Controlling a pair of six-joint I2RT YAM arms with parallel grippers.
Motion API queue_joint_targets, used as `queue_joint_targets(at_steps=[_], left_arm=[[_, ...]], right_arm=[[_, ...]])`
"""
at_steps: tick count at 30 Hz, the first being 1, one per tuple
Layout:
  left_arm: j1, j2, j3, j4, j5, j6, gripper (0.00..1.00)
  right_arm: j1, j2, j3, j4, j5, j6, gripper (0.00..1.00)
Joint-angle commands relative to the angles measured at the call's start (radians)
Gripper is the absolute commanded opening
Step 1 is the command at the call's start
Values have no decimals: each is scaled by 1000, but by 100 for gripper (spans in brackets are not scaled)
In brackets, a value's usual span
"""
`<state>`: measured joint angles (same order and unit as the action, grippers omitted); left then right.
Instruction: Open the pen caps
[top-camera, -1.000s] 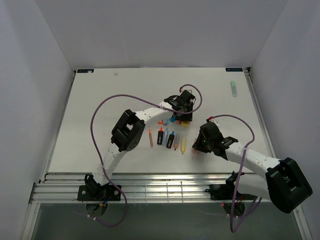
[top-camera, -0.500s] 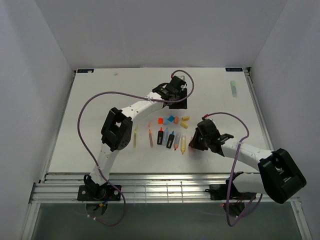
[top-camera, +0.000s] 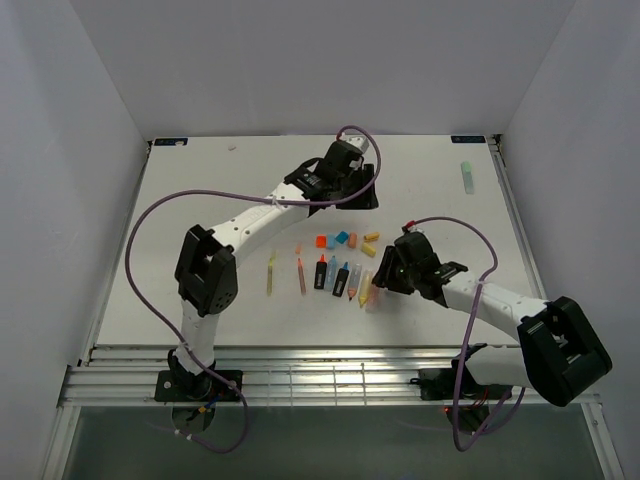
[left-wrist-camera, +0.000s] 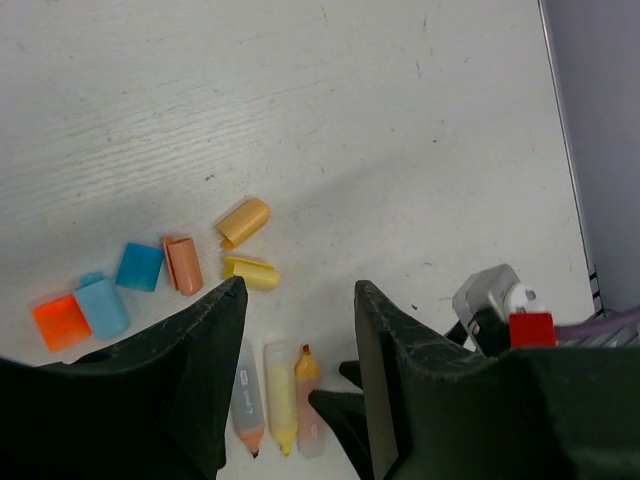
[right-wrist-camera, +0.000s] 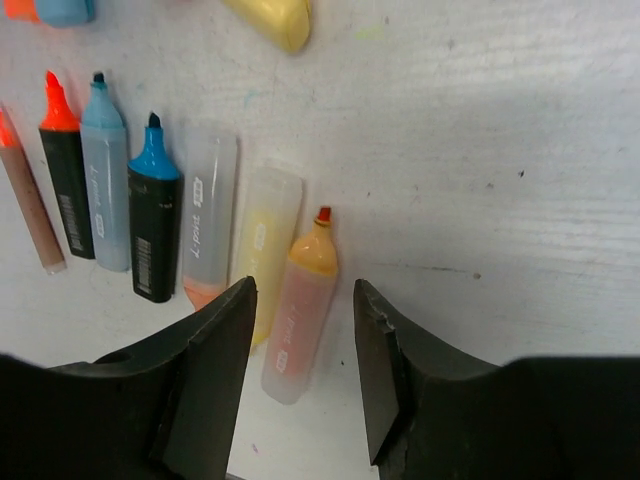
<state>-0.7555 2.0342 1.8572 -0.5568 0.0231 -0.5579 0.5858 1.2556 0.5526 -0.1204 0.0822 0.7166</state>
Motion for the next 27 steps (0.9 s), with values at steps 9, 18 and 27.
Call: queue_joint_targets(at_steps=[9, 18, 27], left_arm=[[13, -457, -289, 54, -115, 52, 60], [24, -788, -681, 230, -89, 50, 61], [27, -943, -996, 471, 24, -22, 61]], right_arm=[[-263, 10, 294, -131, 76, -219, 55], [-452, 332, 672, -99, 246, -505, 69], [-566, 665, 920, 39, 232, -651, 80]])
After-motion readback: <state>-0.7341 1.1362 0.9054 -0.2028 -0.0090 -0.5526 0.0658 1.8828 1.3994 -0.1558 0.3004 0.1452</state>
